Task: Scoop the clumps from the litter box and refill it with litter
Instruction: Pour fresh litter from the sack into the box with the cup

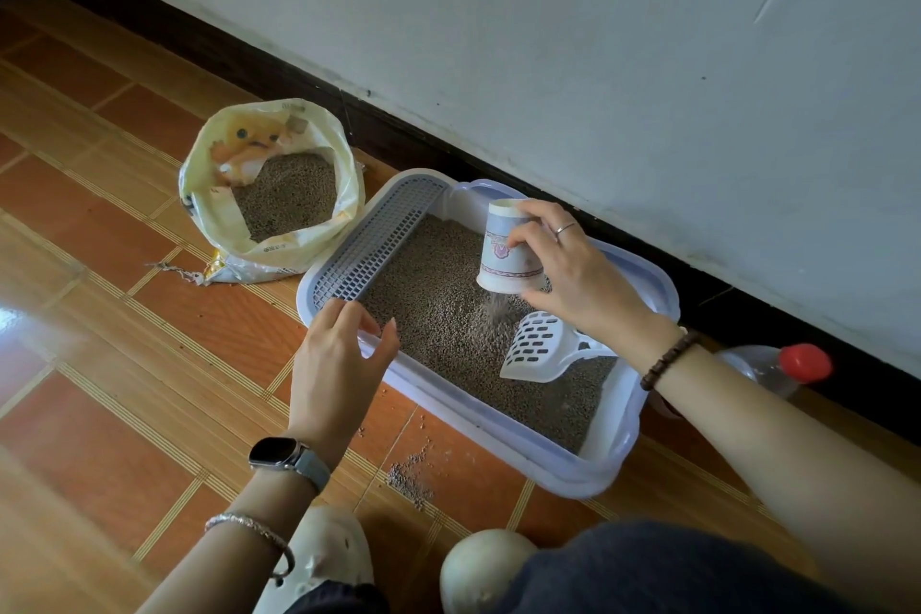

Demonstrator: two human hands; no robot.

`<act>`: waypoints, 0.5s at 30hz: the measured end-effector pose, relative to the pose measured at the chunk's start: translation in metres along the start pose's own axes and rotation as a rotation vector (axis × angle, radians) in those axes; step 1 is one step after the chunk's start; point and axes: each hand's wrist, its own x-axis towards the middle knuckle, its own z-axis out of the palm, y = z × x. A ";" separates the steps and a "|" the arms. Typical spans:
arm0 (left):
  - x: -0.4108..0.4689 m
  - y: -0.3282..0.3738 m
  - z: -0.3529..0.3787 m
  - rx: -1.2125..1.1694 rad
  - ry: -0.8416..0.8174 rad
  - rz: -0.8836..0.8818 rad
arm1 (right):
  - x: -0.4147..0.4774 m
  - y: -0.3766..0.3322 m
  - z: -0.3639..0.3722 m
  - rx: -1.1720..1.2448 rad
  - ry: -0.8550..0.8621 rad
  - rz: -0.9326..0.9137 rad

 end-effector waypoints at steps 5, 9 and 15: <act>0.001 0.001 -0.002 -0.012 -0.004 0.002 | 0.000 0.000 -0.004 -0.010 0.037 -0.009; 0.000 0.001 -0.002 -0.018 -0.001 0.002 | 0.002 0.000 -0.005 0.011 0.041 0.023; 0.001 0.000 -0.002 -0.017 0.000 -0.002 | 0.016 -0.011 -0.005 0.283 0.131 0.214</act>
